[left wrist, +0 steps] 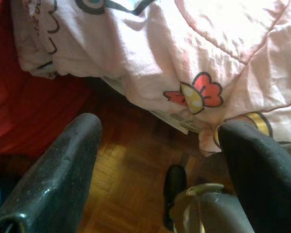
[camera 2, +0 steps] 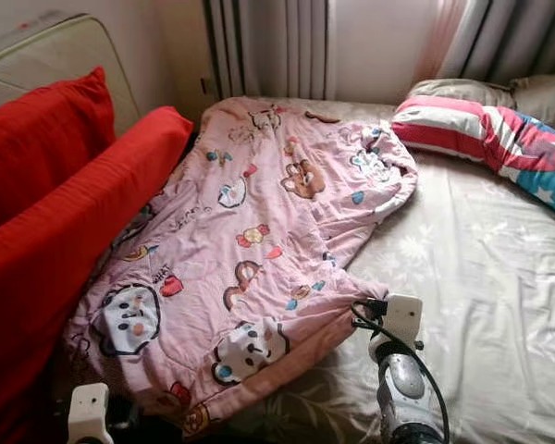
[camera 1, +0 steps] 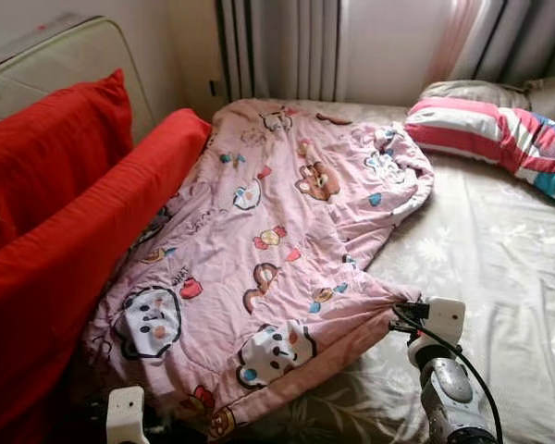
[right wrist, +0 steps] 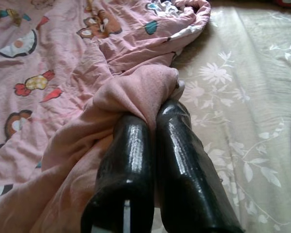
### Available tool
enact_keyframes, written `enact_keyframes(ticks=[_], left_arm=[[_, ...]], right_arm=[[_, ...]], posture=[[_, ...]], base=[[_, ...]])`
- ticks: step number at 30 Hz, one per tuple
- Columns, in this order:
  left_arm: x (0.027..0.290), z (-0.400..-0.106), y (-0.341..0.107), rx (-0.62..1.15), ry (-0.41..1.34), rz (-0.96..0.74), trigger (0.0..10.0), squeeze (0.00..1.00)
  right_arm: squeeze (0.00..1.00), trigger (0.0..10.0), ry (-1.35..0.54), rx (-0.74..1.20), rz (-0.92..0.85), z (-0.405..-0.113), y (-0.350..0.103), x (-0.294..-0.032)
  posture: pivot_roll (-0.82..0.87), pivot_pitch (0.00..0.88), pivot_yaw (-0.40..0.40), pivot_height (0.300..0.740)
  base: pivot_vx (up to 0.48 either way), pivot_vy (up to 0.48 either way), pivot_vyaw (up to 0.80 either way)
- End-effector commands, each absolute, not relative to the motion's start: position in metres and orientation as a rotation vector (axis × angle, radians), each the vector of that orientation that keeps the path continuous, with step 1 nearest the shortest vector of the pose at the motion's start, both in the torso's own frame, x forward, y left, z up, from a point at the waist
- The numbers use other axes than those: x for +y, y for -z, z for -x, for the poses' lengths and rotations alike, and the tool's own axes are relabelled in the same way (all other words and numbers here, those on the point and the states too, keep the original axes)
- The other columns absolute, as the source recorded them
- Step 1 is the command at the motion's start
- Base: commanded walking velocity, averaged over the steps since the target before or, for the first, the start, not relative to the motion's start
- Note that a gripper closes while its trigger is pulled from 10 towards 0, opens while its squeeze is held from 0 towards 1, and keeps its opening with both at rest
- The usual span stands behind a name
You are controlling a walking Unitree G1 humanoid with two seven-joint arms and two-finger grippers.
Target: Clean up the room
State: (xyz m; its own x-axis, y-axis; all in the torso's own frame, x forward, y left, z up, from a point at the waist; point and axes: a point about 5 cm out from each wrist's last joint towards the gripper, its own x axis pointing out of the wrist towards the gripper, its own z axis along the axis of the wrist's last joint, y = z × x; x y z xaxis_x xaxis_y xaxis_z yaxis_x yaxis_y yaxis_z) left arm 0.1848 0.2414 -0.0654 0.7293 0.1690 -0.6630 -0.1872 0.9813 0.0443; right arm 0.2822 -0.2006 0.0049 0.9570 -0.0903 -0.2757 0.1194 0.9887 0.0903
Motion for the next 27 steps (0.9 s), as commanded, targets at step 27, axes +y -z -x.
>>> enact_keyframes(ticks=[27], left_arm=[[0.243, -0.16, 0.079, 0.843, -0.203, 0.044, 10.0, 0.0]], right_arm=[[0.0, 10.0, 0.126, 0.276, -0.116, -0.279, -0.002, -0.201]], posture=[[0.01, 0.0, 0.016, 0.74]], base=[[0.0, 0.0, 0.0]])
